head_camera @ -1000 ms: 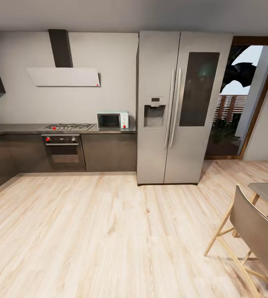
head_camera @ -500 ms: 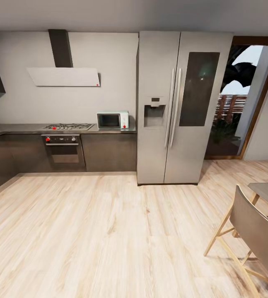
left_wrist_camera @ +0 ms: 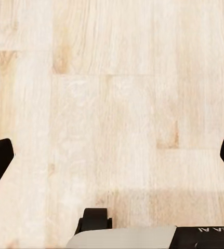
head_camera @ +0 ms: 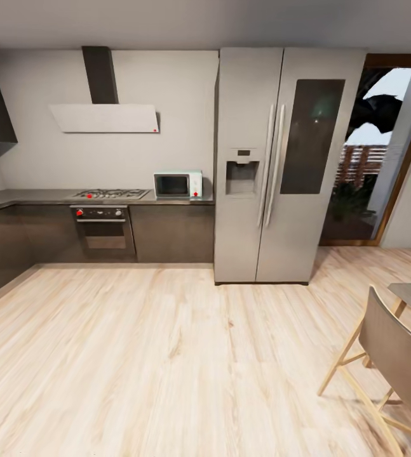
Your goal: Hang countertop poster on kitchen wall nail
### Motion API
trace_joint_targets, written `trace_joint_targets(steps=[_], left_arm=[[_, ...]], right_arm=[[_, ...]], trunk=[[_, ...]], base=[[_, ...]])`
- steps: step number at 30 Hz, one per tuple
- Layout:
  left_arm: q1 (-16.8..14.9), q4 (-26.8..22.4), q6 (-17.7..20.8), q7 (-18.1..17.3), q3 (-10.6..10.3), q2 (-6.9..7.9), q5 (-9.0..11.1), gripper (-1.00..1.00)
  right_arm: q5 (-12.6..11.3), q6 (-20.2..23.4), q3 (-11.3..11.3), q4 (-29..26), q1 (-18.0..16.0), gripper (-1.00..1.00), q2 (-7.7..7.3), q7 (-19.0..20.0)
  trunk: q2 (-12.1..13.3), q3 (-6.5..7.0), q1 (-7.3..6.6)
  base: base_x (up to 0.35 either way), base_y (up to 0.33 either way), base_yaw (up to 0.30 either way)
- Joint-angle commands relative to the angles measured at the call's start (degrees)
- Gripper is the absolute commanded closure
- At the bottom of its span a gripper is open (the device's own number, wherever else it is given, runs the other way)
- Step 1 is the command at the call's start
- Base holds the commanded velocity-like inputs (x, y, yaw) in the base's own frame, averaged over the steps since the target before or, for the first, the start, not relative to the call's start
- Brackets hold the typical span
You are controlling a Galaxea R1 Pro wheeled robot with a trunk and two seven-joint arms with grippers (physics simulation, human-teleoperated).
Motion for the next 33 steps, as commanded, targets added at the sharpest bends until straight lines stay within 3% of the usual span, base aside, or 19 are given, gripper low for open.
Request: trace_joint_targets(steps=[1, 33], left_arm=[[0.0, -0.1, -0.1, 0.0, 0.1, 0.02, 0.0, -1.00], [0.0, -0.1, -0.1, 0.1, 0.1, 0.10, 0.1, -1.00]], right_arm=[[0.0, -0.2, 0.0, 0.0, 0.0, -1.00, 0.01, 0.0], [0.1, -0.3, 0.1, 0.0, 0.0, -1.00, 0.31, -0.2]], trunk=[[0.0, -0.05, 0.00], [0.0, -0.05, 0.00]], base=[[0.000, 0.000, 0.279], [0.000, 0.000, 0.290]])
